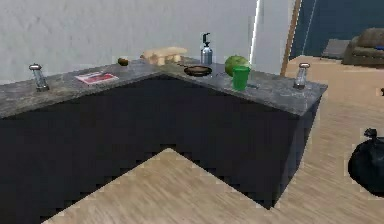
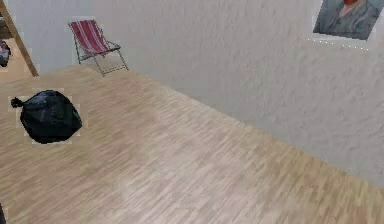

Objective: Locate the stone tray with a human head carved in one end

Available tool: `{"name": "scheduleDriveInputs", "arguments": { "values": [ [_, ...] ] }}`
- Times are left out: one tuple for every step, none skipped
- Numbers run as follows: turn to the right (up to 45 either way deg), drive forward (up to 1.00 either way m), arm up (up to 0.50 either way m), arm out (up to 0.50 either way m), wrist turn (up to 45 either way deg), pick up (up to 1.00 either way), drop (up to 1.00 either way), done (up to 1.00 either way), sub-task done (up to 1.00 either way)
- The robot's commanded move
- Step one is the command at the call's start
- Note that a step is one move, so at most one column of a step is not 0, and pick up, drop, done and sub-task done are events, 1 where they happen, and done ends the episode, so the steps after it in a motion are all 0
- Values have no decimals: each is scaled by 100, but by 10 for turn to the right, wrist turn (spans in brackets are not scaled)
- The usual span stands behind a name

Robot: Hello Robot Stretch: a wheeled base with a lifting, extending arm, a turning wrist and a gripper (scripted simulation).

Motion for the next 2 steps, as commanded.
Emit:
{"name": "scheduleDriveInputs", "arguments": {
  "values": [
    [-90, 0, 0, 0, 0, 0, 0, 0, 0],
    [0, 100, 0, 0, 0, 0, 0, 0, 0]
  ]
}}
